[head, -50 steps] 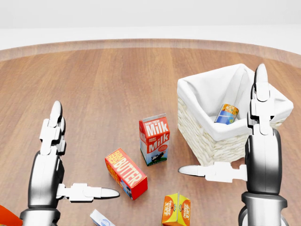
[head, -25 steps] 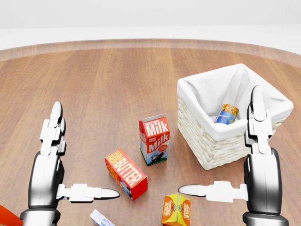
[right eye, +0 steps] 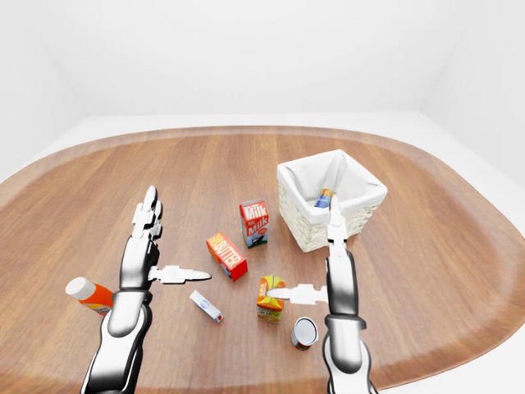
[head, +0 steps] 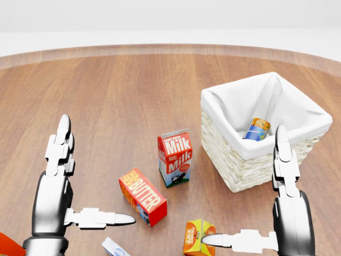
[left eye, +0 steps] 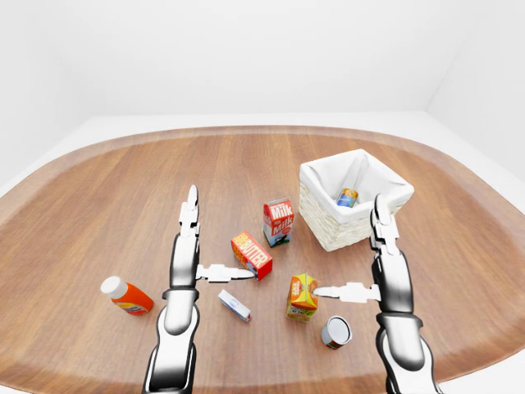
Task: Pick up the alphabet soup and the tomato sauce, and put them in the basket.
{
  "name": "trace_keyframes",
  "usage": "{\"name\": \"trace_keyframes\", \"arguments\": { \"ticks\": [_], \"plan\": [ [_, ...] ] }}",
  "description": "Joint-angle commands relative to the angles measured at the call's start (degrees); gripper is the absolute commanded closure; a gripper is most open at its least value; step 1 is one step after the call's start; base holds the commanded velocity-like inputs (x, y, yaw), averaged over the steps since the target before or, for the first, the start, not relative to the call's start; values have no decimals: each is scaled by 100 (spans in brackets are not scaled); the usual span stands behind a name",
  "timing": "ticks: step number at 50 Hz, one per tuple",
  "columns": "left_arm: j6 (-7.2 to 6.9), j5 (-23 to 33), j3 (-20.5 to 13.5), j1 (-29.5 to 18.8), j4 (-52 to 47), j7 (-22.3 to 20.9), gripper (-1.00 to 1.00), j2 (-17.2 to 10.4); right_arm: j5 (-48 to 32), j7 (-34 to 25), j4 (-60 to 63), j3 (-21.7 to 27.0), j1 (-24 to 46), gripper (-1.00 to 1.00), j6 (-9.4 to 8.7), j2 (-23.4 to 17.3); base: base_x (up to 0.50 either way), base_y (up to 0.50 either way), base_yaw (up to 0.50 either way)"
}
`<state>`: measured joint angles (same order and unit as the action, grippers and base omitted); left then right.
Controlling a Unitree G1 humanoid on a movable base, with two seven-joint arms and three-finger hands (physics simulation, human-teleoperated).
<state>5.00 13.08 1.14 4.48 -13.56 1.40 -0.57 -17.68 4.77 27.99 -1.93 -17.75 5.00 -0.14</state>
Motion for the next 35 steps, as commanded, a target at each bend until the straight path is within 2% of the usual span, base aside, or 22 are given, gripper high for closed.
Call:
{"name": "trace_keyframes", "arguments": {
  "ticks": [1,8,35],
  "plan": [
    [0,17,-3,-2,-1,6,-100,-4,-143,125,-416,-98,-295,-100,0,-43,0,0,0],
    [0,18,-3,-2,0,7,-100,-3,-330,310,-1021,-79,-350,-100,0,-69,0,0,0],
    [0,17,-2,-2,-2,4,-100,-4,-656,584,-1529,-230,-681,-100,0,-117,0,0,0]
  ]
}}
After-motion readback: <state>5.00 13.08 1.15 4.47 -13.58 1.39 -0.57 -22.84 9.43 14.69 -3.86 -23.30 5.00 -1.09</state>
